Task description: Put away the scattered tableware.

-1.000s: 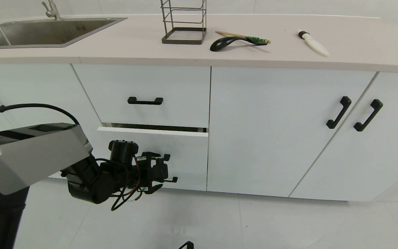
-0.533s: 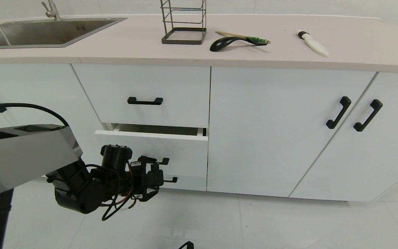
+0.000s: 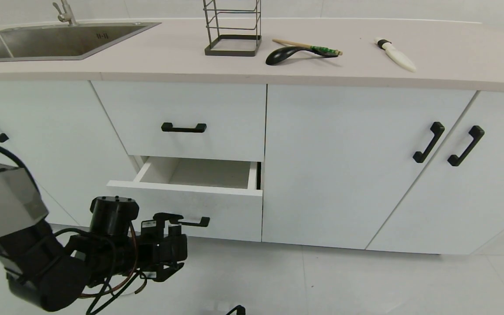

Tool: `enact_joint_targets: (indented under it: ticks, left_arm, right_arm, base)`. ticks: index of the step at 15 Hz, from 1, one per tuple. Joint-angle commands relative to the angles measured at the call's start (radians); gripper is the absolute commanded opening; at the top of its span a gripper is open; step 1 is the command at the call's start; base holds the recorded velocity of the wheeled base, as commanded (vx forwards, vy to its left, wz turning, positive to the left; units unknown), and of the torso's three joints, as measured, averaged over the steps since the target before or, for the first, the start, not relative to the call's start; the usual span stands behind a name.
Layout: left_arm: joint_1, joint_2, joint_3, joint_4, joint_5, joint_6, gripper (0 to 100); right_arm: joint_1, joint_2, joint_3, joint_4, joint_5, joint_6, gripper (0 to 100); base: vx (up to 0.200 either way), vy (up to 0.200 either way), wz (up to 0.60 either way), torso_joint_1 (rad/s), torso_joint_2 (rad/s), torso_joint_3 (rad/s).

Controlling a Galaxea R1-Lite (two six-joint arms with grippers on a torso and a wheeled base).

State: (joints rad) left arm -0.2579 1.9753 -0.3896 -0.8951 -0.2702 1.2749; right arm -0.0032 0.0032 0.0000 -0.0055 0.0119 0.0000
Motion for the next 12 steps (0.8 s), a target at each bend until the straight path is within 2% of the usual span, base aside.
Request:
enact_joint_targets:
  ticks: [1,3,5,6,7,8,10,12]
  left_arm:
    - [-0.018,-0.159,0.078,-0.001,0.000,-0.002,100]
    - [-0.050,-0.217,0.086,-0.002,0.000,-0.006,100]
    - [-0.083,-0.256,0.083,-0.001,0.000,-0.029,100]
    - [-0.132,-0.291,0.067,0.007,0.008,-0.094,100]
    - [-0.162,-0.297,0.026,0.013,0.013,-0.143,100]
    - [-0.173,-0.293,-0.008,0.016,0.017,-0.163,100]
    - [-0.172,-0.283,-0.043,0.047,0.017,-0.166,100]
    - [-0.166,-0.217,-0.138,0.085,0.019,-0.166,100]
  right_arm:
    - [0.000,0.001,0.000,-0.001,0.000,0.000,0]
    - [0.000,0.001,0.000,-0.001,0.000,0.000,0]
    - [0.000,0.001,0.000,-0.001,0.000,0.000,0]
    - [0.000,0.001,0.000,-0.001,0.000,0.000,0]
    - [0.000,0.001,0.000,-0.001,0.000,0.000,0]
    - [0.000,0.001,0.000,-0.001,0.000,0.000,0]
    - [0.000,0.001,0.000,-0.001,0.000,0.000,0]
    - [0.000,0.001,0.000,-0.001,0.000,0.000,0]
  base:
    - [0.000,0.000,0.00,0.000,0.00,0.000]
    - [0.000,0.000,0.00,0.000,0.00,0.000]
    - [0.000,0.000,0.00,0.000,0.00,0.000]
    - [0.000,0.000,0.00,0.000,0.00,0.000]
    - [0.000,0.000,0.00,0.000,0.00,0.000]
    - [0.000,0.000,0.00,0.000,0.00,0.000]
    - [0.000,0.000,0.00,0.000,0.00,0.000]
    - [0.000,0.000,0.00,0.000,0.00,0.000]
